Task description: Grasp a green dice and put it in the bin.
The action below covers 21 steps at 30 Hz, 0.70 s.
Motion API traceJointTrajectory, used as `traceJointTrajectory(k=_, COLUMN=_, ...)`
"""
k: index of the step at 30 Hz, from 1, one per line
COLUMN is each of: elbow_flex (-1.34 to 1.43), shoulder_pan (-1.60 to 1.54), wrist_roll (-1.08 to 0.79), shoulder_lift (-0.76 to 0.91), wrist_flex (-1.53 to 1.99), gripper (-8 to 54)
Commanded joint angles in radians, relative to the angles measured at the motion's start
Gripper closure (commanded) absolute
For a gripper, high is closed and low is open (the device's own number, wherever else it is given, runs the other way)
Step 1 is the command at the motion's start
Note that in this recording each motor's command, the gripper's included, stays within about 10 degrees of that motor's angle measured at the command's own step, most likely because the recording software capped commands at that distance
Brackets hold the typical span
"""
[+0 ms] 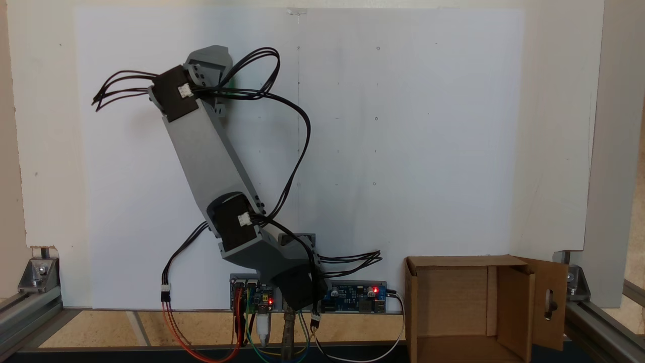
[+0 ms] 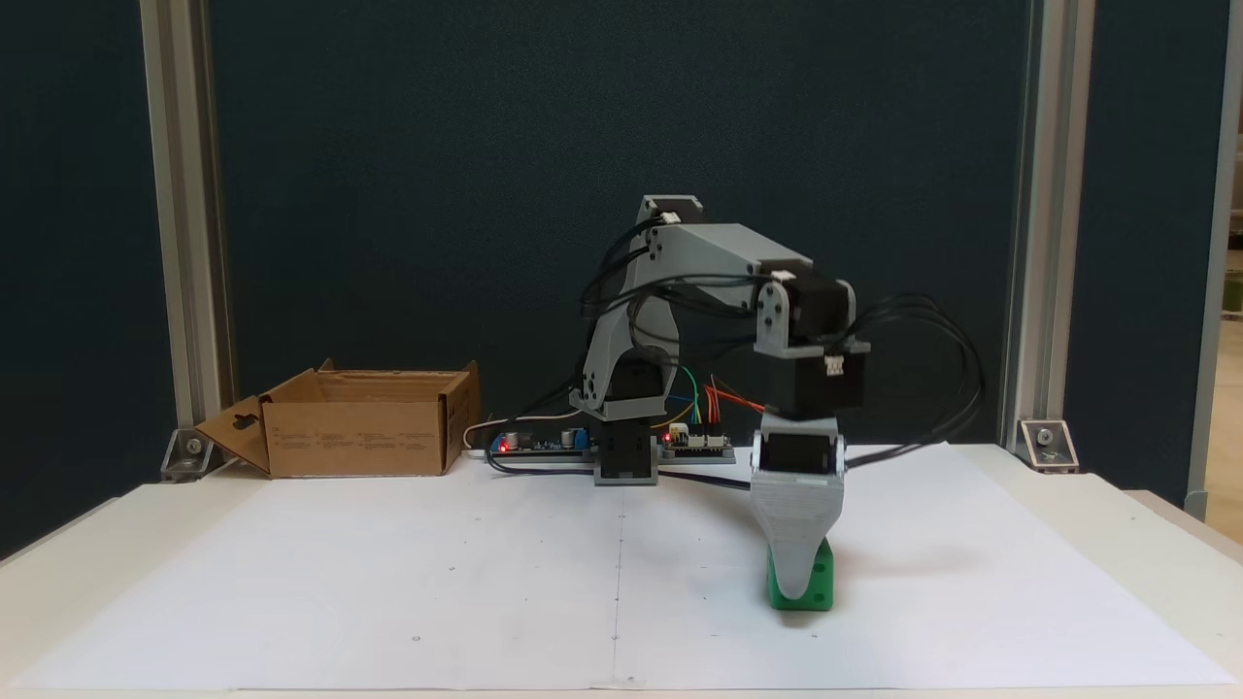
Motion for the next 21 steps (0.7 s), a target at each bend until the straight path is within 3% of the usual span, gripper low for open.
traceJointTrajectory(k=1, elbow_flex=-0.055, shoulder_pan=0.005, wrist_roll=0.067, shoulder_lift=0.012, wrist_flex=-0.005, gripper=4.0)
traceJointTrajectory(k=21, elbow_flex=-0.055, shoulder_pan=0.009, wrist_roll=0.067, shoulder_lift=-0.015, wrist_flex=-0.005, gripper=5.2)
